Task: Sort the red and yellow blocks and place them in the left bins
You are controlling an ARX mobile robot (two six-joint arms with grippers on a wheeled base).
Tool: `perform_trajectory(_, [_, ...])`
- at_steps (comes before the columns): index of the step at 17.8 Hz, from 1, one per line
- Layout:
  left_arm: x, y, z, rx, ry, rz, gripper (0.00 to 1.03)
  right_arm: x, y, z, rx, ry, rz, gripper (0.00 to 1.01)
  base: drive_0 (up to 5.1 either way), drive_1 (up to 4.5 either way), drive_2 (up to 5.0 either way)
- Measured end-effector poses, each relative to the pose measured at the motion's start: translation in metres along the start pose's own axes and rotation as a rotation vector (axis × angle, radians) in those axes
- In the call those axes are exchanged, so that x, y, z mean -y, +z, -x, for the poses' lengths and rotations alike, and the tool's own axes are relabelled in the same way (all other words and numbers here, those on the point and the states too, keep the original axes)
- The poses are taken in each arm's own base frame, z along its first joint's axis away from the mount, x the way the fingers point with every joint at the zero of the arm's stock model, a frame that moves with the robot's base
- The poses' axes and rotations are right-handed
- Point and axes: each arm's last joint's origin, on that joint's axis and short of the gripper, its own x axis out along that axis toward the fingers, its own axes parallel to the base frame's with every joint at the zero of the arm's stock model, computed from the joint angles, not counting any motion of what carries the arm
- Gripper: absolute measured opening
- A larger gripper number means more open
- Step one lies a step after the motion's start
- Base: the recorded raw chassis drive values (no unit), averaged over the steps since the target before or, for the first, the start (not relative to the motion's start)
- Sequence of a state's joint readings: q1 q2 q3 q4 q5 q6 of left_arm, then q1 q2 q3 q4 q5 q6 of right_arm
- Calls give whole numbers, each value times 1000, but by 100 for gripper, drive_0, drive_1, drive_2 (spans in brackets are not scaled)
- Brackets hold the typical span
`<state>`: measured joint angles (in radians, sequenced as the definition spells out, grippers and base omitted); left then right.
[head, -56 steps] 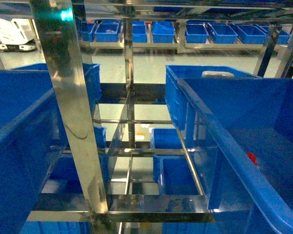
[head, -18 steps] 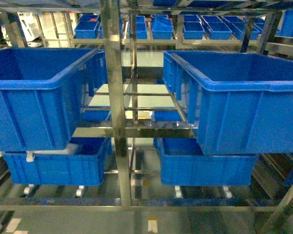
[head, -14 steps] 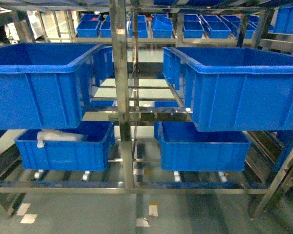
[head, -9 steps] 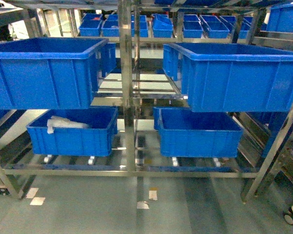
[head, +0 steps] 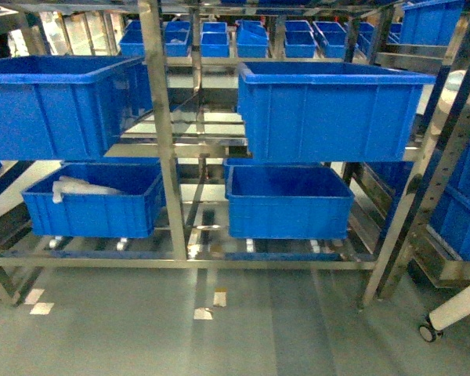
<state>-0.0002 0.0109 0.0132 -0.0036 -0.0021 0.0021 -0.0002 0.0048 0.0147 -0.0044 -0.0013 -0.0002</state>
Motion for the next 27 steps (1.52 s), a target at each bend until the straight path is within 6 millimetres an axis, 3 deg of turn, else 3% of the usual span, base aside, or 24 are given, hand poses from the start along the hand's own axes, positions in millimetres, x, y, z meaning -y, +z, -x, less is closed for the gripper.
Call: perform_trajectory(27, [0, 0, 0, 0, -1, 0, 98, 0, 0, 0, 0, -1, 0, 98, 506, -238, -238])
